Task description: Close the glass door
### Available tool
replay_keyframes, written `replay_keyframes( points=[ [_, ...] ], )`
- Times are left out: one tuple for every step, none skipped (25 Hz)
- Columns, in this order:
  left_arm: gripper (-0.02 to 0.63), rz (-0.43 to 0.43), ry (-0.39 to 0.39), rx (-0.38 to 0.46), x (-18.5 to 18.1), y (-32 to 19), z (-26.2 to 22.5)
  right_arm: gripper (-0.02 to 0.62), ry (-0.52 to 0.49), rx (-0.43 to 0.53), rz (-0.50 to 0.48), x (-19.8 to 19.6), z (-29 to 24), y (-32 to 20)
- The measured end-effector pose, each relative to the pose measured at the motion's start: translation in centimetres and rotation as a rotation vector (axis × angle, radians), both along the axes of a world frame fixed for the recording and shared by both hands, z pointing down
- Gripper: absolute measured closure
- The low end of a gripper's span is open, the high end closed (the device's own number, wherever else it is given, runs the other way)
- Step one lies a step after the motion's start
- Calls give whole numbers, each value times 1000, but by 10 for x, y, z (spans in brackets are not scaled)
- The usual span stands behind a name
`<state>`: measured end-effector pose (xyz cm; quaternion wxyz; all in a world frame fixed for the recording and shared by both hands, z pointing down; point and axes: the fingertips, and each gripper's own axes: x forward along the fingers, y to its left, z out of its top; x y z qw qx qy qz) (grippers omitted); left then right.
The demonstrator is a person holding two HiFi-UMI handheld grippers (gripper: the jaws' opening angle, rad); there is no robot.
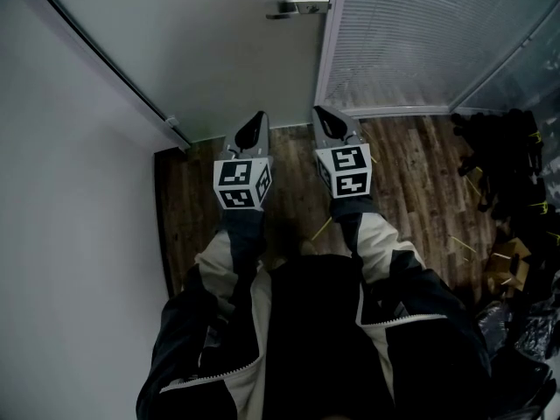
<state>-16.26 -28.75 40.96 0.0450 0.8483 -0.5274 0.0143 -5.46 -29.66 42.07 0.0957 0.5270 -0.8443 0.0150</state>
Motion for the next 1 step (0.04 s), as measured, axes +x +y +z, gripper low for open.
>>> replay_keyframes(
  points=[
    [601,1,0,0,0,-1,0,594,1,1,1,0,-1,0]
  ],
)
